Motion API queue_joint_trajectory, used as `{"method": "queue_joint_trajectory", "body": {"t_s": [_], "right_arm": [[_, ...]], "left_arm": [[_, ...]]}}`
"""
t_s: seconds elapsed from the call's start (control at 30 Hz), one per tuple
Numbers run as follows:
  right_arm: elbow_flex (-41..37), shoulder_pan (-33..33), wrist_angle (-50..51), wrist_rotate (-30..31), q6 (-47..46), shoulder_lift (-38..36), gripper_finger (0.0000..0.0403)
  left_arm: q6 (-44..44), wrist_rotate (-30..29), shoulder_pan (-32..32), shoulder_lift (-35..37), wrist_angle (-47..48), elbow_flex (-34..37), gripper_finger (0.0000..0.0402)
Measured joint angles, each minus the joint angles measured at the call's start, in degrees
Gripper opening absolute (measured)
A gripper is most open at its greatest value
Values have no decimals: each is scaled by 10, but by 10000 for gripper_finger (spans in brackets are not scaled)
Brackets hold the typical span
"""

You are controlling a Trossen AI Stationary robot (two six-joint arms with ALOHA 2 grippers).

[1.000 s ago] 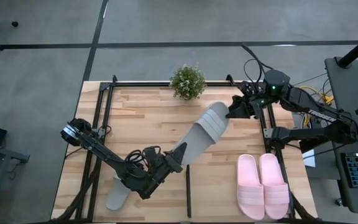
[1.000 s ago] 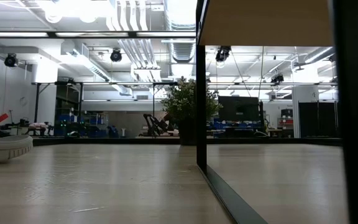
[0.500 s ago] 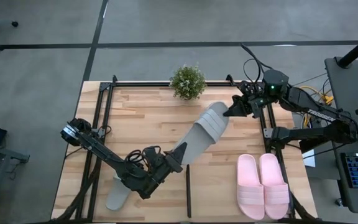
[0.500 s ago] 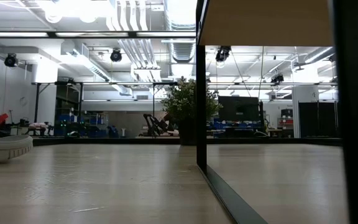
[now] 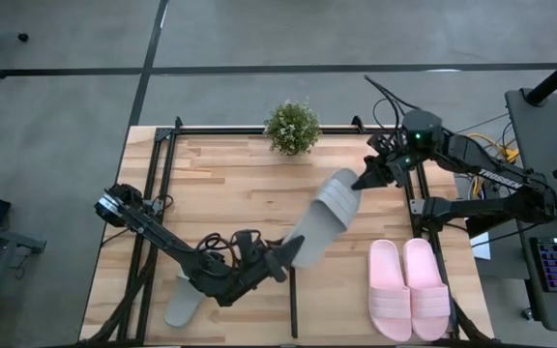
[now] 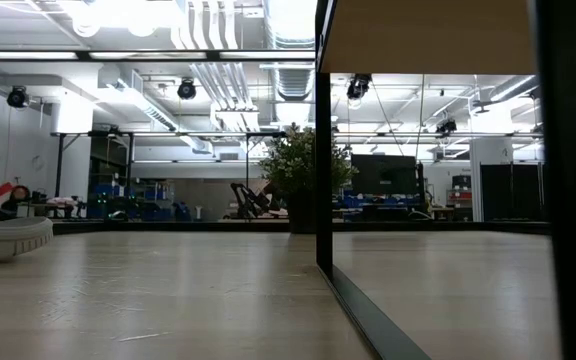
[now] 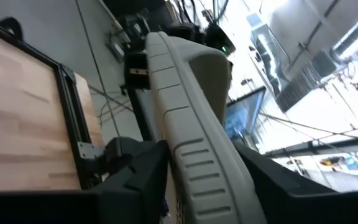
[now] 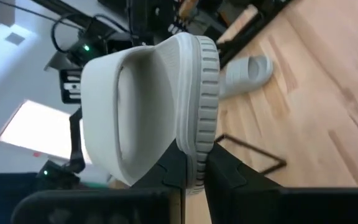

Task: Pick and place slides into the shelf
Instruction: Put the top gray slide on the shelf

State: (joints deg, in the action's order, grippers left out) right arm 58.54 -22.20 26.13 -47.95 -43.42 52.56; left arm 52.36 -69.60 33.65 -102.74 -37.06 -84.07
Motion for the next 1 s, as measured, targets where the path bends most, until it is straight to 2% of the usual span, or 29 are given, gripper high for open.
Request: {"method": "queue_joint_trajectory", "body": {"t_s": [0.3, 0.47, 0.63, 1.0], "right_arm": [[0, 0, 28, -41, 12, 0, 22], [0, 1, 82, -91, 43, 0, 21], [-1, 0, 143, -99, 81, 0, 21], [-2, 1, 173, -144, 116, -1, 21]], "left_arm": [[-2, 27, -1, 0, -1, 0, 203], [-2, 61, -3, 2, -4, 0, 246], [2, 67, -3, 3, -3, 0, 283], [-7, 68, -12, 5, -2, 0, 290]]}}
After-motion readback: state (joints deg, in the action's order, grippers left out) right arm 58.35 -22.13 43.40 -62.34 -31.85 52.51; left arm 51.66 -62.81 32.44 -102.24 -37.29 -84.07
